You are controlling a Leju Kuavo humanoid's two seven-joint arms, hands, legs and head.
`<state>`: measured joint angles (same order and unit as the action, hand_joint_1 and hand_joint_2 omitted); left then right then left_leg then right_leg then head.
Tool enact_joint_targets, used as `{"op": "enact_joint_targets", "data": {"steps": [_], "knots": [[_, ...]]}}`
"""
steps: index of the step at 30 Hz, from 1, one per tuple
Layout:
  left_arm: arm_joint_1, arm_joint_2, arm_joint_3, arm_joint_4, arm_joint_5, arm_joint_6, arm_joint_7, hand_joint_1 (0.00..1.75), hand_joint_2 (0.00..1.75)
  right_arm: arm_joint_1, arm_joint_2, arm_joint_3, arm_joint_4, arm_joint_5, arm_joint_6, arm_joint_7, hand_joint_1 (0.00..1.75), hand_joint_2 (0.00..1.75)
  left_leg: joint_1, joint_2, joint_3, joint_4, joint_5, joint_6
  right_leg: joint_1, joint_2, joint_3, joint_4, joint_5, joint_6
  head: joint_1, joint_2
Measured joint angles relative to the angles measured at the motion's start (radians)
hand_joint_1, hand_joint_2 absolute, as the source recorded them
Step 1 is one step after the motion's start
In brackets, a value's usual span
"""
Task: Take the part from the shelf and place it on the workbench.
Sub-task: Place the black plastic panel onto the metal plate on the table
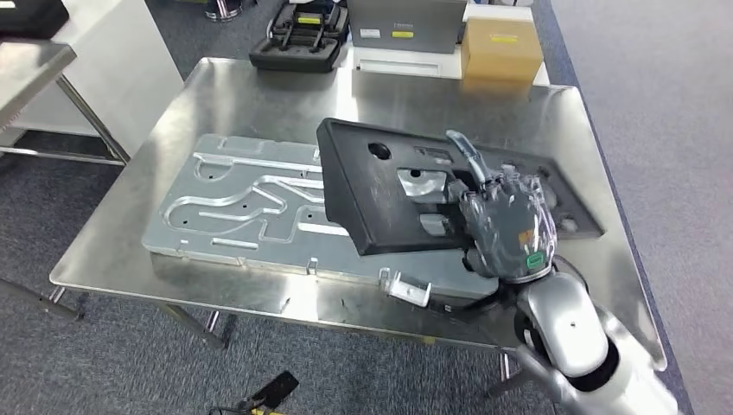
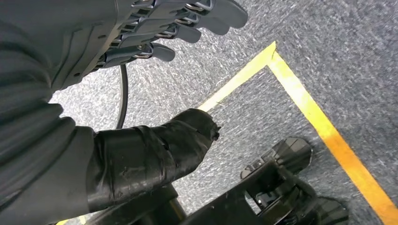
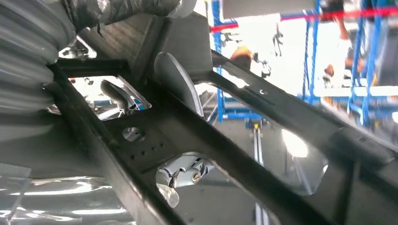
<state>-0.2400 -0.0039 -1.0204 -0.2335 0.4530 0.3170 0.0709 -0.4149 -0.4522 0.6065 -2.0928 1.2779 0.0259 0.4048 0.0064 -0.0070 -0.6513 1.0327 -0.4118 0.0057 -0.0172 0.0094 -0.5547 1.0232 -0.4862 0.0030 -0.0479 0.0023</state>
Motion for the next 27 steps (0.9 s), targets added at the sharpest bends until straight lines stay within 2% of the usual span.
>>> {"op": "enact_joint_targets", "data": {"steps": [3, 5, 7, 8, 9, 10, 11, 12, 13, 14, 15, 17, 19, 21, 23, 24, 25, 26, 27], "knots": [[-0.004, 0.001, 0.0, 0.0, -0.002, -0.003, -0.001, 0.0, 1.75, -0.037, -0.039, 0.003, 0.03, -0.023, 0.064, 0.011, 1.75, 1.75, -0.004, -0.002, 0.013, -0.013, -0.012, 0.017, -0.003, -0.001, 0.005, -0.001, -0.009, 0.018, 0.0, 0.0], [-0.007, 0.003, 0.0, 0.001, -0.004, -0.002, -0.001, 0.0, 1.75, -0.066, -0.07, 0.011, 0.062, -0.038, 0.106, 0.011, 1.75, 1.75, -0.002, -0.002, 0.028, -0.023, -0.016, 0.031, -0.004, -0.003, -0.017, 0.051, -0.036, 0.024, 0.001, 0.0], [-0.012, 0.005, 0.0, 0.002, -0.009, -0.003, 0.0, 0.0, 1.75, -0.095, -0.096, 0.024, 0.112, -0.056, 0.131, -0.004, 1.75, 1.75, -0.004, -0.002, 0.039, -0.025, -0.022, 0.043, -0.003, -0.005, -0.087, 0.174, -0.077, 0.024, 0.001, 0.0], [-0.014, 0.005, -0.001, 0.002, -0.012, -0.005, 0.0, 0.0, 1.75, -0.107, -0.106, 0.034, 0.146, -0.066, 0.133, -0.016, 1.75, 1.75, -0.005, -0.002, 0.042, -0.024, -0.025, 0.046, -0.003, -0.005, -0.129, 0.235, -0.089, 0.024, 0.001, 0.0], [-0.016, 0.005, -0.001, 0.002, -0.016, -0.007, -0.002, 0.0, 1.75, -0.115, -0.115, 0.044, 0.181, -0.076, 0.125, -0.03, 1.75, 1.75, -0.007, -0.002, 0.046, -0.023, -0.029, 0.048, -0.002, -0.005, -0.159, 0.269, -0.085, 0.024, 0.001, 0.0], [-0.017, 0.005, -0.002, 0.002, -0.02, -0.009, -0.005, 0.0, 1.75, -0.121, -0.123, 0.054, 0.216, -0.086, 0.111, -0.044, 1.75, 1.75, -0.007, -0.004, 0.05, -0.022, -0.034, 0.048, -0.002, -0.005, -0.174, 0.269, -0.063, 0.023, 0.001, 0.0], [-0.018, 0.005, -0.003, 0.002, -0.023, -0.011, -0.01, 0.0, 1.75, -0.127, -0.13, 0.064, 0.248, -0.098, 0.093, -0.059, 1.75, 1.75, -0.008, -0.005, 0.054, -0.019, -0.039, 0.048, -0.002, -0.005, -0.169, 0.231, -0.024, 0.021, 0.001, 0.0], [-0.02, 0.005, -0.004, 0.002, -0.027, -0.011, -0.015, 0.0, 1.75, -0.132, -0.136, 0.073, 0.276, -0.11, 0.073, -0.074, 1.75, 1.75, -0.008, -0.007, 0.058, -0.015, -0.046, 0.046, -0.002, -0.006, -0.151, 0.169, 0.021, 0.019, 0.002, 0.0], [-0.022, 0.005, -0.006, 0.002, -0.031, -0.012, -0.02, 0.0, 1.75, -0.138, -0.141, 0.081, 0.303, -0.122, 0.05, -0.09, 1.75, 1.75, -0.01, -0.008, 0.06, -0.011, -0.053, 0.043, 0.0, -0.006, -0.13, 0.111, 0.053, 0.016, 0.002, 0.0], [-0.025, 0.005, -0.007, 0.002, -0.036, -0.012, -0.023, 0.0, 1.75, -0.146, -0.146, 0.089, 0.327, -0.133, 0.027, -0.109, 1.75, 1.75, -0.012, -0.009, 0.06, -0.005, -0.059, 0.04, 0.001, -0.006, -0.111, 0.062, 0.069, 0.014, 0.002, 0.0], [-0.029, 0.005, -0.009, 0.002, -0.041, -0.014, -0.025, 0.0, 1.75, -0.152, -0.15, 0.096, 0.349, -0.14, 0.006, -0.131, 1.75, 1.75, -0.013, -0.01, 0.058, -0.003, -0.062, 0.036, 0.004, -0.005, -0.1, 0.035, 0.072, 0.011, 0.0, 0.0], [-0.035, 0.005, -0.015, 0.003, -0.05, -0.018, -0.027, 0.0, 1.75, -0.162, -0.162, 0.112, 0.39, -0.145, -0.017, -0.181, 1.75, 1.75, -0.014, -0.01, 0.054, -0.002, -0.065, 0.029, 0.005, -0.003, -0.093, 0.022, 0.064, 0.007, -0.003, 0.0], [-0.038, 0.006, -0.022, 0.003, -0.054, -0.024, -0.035, 0.0, 1.75, -0.176, -0.174, 0.139, 0.431, -0.119, 0.009, -0.23, 1.75, 1.75, -0.013, -0.009, 0.049, 0.01, -0.077, 0.019, 0.001, -0.004, -0.09, 0.018, 0.065, 0.0, -0.004, 0.0], [-0.041, 0.008, -0.024, 0.003, -0.053, -0.027, -0.048, 0.0, 1.75, -0.209, -0.18, 0.183, 0.475, -0.078, 0.056, -0.264, 1.75, 1.75, -0.01, -0.007, 0.012, 0.085, -0.116, 0.008, -0.002, -0.004, -0.086, 0.014, 0.064, -0.009, -0.007, 0.0], [-0.041, 0.01, -0.025, 0.003, -0.052, -0.025, -0.061, 0.0, 1.75, -0.238, -0.185, 0.23, 0.512, -0.059, 0.084, -0.275, 1.75, 1.75, -0.006, -0.006, -0.053, 0.203, -0.157, 0.0, -0.002, -0.005, -0.084, 0.014, 0.061, -0.014, -0.009, 0.0], [-0.039, 0.011, -0.025, 0.004, -0.053, -0.023, -0.067, 0.0, 1.75, -0.246, -0.188, 0.251, 0.527, -0.058, 0.091, -0.275, 1.75, 1.75, -0.003, -0.006, -0.078, 0.241, -0.161, -0.003, -0.002, -0.005, -0.082, 0.014, 0.06, -0.015, -0.009, 0.0], [-0.036, 0.013, -0.025, 0.004, -0.055, -0.02, -0.07, 0.0, 1.75, -0.25, -0.191, 0.27, 0.542, -0.06, 0.094, -0.273, 1.75, 1.75, -0.001, -0.005, -0.088, 0.246, -0.147, -0.005, -0.002, -0.005, -0.079, 0.014, 0.058, -0.015, -0.009, 0.0], [-0.035, 0.014, -0.025, 0.005, -0.057, -0.016, -0.072, 0.0, 1.75, -0.253, -0.195, 0.285, 0.556, -0.063, 0.095, -0.271, 1.75, 1.75, 0.001, -0.005, -0.081, 0.219, -0.118, -0.006, -0.003, -0.005, -0.076, 0.014, 0.055, -0.014, -0.009, 0.0], [-0.034, 0.017, -0.025, 0.005, -0.06, -0.01, -0.075, 0.0, 1.75, -0.255, -0.199, 0.296, 0.568, -0.066, 0.093, -0.27, 1.75, 1.75, 0.002, -0.004, -0.059, 0.163, -0.08, -0.006, -0.003, -0.005, -0.072, 0.014, 0.053, -0.012, -0.009, 0.0]]}}
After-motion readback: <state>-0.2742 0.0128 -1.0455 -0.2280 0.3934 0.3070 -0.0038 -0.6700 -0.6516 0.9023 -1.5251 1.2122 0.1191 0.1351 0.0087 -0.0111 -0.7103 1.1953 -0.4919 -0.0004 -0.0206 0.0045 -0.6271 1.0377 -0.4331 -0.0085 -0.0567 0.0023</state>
